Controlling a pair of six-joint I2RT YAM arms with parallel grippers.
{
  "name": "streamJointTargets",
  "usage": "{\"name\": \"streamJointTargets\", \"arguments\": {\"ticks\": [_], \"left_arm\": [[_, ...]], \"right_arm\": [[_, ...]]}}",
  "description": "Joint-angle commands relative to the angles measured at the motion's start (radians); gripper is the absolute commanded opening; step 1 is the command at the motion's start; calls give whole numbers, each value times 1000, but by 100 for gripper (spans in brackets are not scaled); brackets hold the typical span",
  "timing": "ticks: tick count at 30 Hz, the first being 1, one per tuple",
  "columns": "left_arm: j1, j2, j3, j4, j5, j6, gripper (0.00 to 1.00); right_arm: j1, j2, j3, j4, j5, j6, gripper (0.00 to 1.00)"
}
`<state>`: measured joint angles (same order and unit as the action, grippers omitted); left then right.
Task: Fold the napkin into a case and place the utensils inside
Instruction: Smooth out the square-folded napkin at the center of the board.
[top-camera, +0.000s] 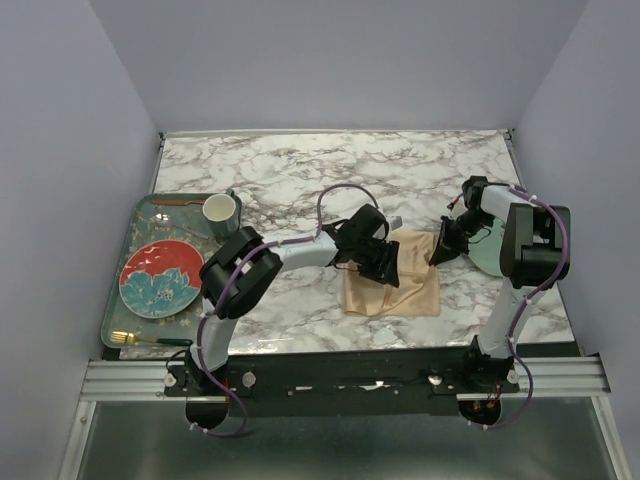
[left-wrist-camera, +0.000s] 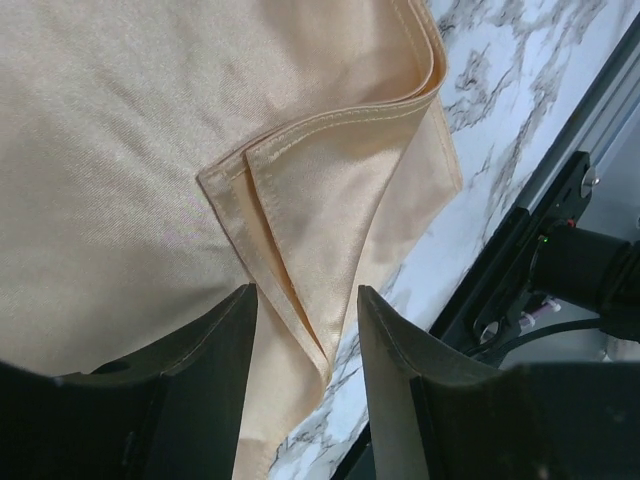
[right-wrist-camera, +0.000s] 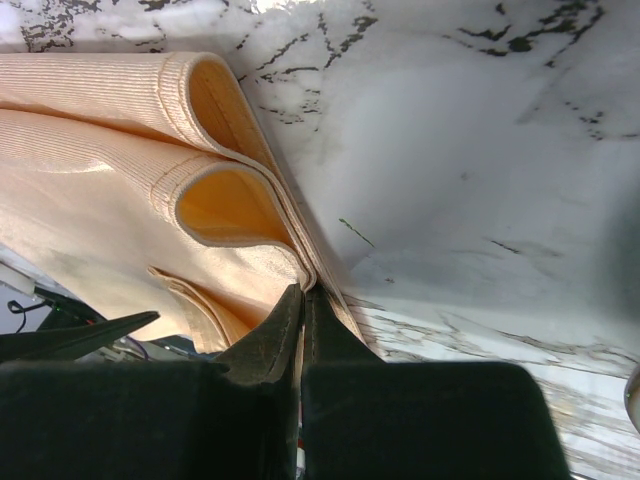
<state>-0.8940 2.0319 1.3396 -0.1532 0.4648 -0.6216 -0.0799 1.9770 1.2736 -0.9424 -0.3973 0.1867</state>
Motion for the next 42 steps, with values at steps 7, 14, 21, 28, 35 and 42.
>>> {"name": "streamJointTargets", "arguments": {"ticks": [7,14,21,28,35,42], "left_arm": [[4,-61,-97,55,21,-95,55],[-3,-24,-86,60,41,-118,55],[-22,17,-62,90,80,-142,55],[-26,45,-30,109,92,-145,55],[-40,62,55,124,80,-101,53],[-74,114,136,122,71,-64,47]], "right_arm": [[-3,40,-8,24,75,-4,8],[-1,42,-8,25,75,-3,8],[-3,45,-7,24,78,-3,8],[-3,45,-8,24,81,-1,8],[-3,43,-8,24,81,-3,8],[-3,42,-10,25,83,-1,8]]}}
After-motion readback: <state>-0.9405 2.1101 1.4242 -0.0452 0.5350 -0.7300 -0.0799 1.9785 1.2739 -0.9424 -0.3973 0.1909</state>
